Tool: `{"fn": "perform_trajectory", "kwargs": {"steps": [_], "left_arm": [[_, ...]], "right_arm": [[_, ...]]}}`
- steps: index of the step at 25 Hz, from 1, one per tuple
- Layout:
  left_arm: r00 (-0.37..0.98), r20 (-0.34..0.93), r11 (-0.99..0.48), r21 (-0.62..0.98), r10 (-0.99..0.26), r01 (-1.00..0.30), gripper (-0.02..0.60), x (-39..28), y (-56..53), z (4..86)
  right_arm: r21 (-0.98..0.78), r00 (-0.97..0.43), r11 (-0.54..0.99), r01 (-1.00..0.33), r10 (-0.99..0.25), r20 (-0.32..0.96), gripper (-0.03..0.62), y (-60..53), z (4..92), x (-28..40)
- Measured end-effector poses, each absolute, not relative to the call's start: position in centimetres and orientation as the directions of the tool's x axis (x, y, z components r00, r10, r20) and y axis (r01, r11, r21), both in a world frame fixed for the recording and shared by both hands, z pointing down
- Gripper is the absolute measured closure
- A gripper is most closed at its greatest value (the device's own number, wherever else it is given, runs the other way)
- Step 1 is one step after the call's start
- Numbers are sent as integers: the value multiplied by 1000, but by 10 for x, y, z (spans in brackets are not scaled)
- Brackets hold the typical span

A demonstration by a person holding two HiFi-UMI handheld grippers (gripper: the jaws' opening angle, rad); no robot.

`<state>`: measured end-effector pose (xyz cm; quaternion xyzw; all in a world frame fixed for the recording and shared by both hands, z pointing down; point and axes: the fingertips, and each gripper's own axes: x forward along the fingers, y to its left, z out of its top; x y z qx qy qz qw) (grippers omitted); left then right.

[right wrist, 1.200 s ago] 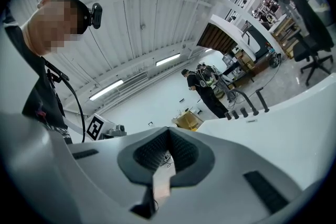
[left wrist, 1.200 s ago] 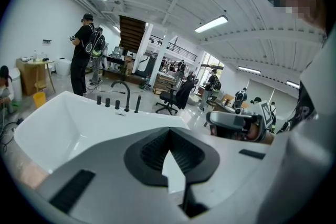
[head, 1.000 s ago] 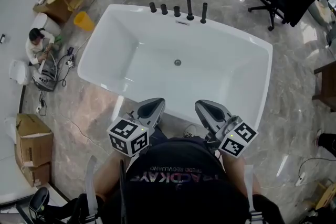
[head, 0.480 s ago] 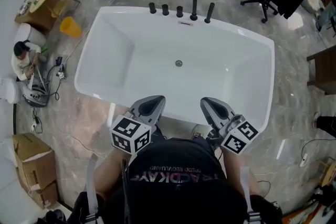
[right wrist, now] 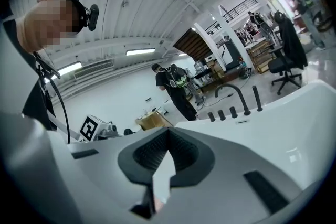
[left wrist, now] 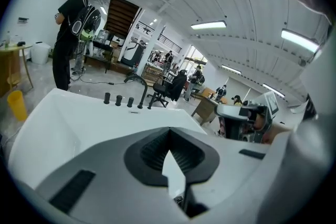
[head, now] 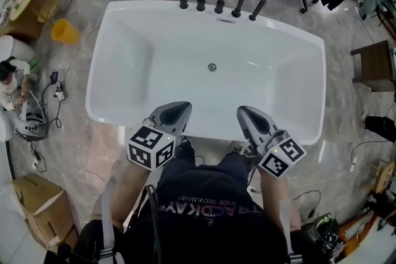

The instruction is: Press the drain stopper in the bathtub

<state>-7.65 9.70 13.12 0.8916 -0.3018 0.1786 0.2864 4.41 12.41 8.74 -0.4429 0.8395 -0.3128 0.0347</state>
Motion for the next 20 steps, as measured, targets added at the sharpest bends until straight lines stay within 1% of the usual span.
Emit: {"fn": "perform_trajectory", "kwargs": {"steps": [3,7,12,20], "left_arm": [[756,501,-663,399,-421,-634,577,-86,86,139],[752,506,-654,404,-422,-639,577,-92,81,148],[734,528,-645,390,-428,-657,577,-88,80,161],[709,539,-610,391,-455,-689,577,-68,82,201]], "right_arm": [[-527,-583,391,-755,-768,265,582,117,101,37],[-491,-580,399,-775,-757,301,582,112,111,34],[-428,-594,440,-789,-724,349,582,97,129,40],[-350,-625,518,-780,-638,449,582,80,193,66]]}}
